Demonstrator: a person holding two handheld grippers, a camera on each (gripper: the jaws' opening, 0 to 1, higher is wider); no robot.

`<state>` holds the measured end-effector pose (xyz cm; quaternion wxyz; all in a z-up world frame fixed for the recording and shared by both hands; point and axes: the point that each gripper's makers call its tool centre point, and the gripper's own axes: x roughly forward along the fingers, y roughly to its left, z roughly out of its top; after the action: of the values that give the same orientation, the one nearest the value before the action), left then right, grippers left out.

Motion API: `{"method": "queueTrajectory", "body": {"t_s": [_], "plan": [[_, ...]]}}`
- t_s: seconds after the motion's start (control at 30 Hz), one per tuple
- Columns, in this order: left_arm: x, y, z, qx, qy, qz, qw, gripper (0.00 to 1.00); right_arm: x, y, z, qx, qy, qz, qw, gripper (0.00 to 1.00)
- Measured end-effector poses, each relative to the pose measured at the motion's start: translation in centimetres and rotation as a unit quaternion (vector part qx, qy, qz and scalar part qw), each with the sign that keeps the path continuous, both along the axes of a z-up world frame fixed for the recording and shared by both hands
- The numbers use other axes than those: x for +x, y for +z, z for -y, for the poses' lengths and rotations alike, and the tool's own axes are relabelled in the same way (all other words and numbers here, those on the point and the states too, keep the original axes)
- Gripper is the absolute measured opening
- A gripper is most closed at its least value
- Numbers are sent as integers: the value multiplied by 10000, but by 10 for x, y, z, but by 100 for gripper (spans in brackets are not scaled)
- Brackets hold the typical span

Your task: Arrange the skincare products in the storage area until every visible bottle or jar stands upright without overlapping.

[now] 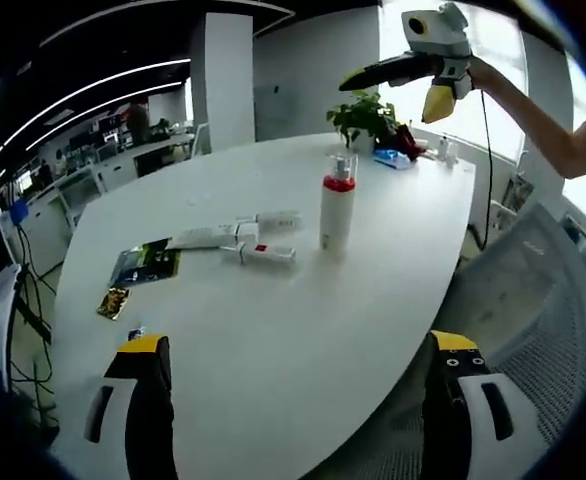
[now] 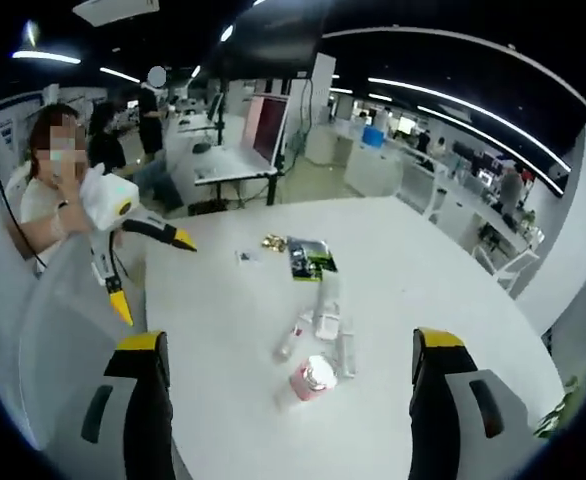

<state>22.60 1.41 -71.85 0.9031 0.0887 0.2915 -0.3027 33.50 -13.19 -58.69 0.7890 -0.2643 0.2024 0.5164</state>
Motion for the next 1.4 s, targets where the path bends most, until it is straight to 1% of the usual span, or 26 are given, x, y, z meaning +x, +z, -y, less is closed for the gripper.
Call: {"method": "queueTrajectory", "body": {"t_s": [0.03, 0.13, 0.2, 0.3, 0.4, 0.5, 0.67, 0.87, 0.97, 1.1, 1.13, 1.23, 1.3, 1.4], "plan": [[0, -1, 0, 9, 0, -11, 10000, 99, 2, 2, -2, -5, 20, 4, 10000, 100], [-1, 0, -1, 75, 38, -13, 10000, 99, 10, 7, -12, -26, 172, -128, 9998, 100], [0, 1, -1, 52, 65, -20, 10000, 99, 18, 9, -16, -131, 253, -88, 9996, 100], [0, 1, -2, 20, 78, -20, 10000, 99, 32, 9, -22, -248, 278, -102, 9993, 100], [0, -1, -5, 35, 97, -66, 9999, 99, 39, 8, -31, -241, 348, -267, 9987, 100], [2, -3, -9, 31, 119, -84, 9999, 99, 47, 5, -38, -296, 360, -299, 9985, 100], [3, -4, -14, -14, 202, -134, 9997, 99, 65, -11, -46, -574, 349, -375, 9970, 100], [4, -6, -15, -16, 269, -188, 9995, 99, 82, -28, -55, -637, 285, -538, 9961, 100], [2, -6, -15, -24, 285, -210, 9994, 99, 99, -36, -60, -649, 234, -647, 9955, 99], [4, -8, -17, -9, 275, -233, 9993, 99, 104, -51, -65, -743, 188, -780, 9940, 97], [4, -8, -17, -11, 292, -243, 9993, 99, 108, -56, -67, -776, 196, -854, 9931, 95], [5, -9, -20, -2, 335, -258, 9991, 99, 109, -65, -71, -836, 217, -970, 9915, 91], [5, -10, -21, 5, 357, -262, 9990, 99, 109, -72, -74, -891, 239, -983, 9909, 90], [4, -11, -22, 21, 364, -279, 9989, 99, 116, -83, -77, -966, 202, -1054, 9895, 89]]}}
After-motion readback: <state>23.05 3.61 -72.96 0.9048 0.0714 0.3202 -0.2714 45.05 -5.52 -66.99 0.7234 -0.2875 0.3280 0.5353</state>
